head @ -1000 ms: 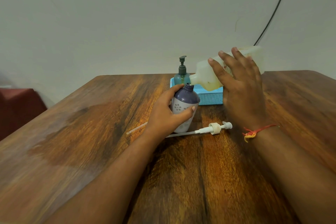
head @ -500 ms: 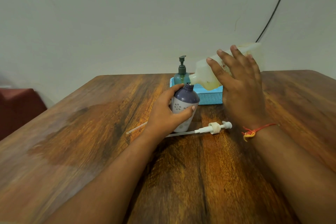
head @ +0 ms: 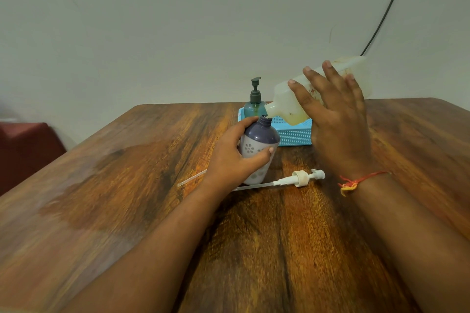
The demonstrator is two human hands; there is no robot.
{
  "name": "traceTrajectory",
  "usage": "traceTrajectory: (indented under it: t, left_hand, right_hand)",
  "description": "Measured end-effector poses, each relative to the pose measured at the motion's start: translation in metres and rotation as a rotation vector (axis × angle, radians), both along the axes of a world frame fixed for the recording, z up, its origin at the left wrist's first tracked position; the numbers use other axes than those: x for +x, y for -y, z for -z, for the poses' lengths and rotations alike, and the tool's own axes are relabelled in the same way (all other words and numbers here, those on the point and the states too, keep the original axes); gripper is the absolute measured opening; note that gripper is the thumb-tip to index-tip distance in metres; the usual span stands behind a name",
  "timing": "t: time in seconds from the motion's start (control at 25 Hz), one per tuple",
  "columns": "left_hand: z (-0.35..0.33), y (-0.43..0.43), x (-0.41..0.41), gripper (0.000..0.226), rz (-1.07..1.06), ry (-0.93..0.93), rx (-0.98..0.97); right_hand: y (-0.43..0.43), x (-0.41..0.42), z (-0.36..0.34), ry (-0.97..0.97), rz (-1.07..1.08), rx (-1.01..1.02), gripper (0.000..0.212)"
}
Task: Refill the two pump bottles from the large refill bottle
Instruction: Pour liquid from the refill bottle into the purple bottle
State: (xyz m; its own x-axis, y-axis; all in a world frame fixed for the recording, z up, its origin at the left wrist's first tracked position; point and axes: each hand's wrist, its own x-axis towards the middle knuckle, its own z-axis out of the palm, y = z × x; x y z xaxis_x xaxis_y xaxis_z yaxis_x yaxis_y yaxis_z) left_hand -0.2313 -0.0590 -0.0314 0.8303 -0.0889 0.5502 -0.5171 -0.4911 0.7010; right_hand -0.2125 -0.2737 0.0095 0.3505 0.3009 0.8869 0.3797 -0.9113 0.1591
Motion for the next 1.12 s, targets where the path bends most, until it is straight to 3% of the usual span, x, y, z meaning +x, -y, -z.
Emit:
traceTrajectory:
  t: [0.72,1.12]
  left_hand:
    - [0.0000,-0.0006,0.0002,0.067,0.005,0.004,-0.003]
    - [-0.0009,-0.0007,0.0001,0.068,0.004,0.000,0.008]
  right_hand:
    - [-0.0021,-0.0015,-0.0042,0.035,0.037,-0.061,0.084]
    - [-0.0039,-0.0033,-0.0078,0.056,0.012,-0.088,0.069]
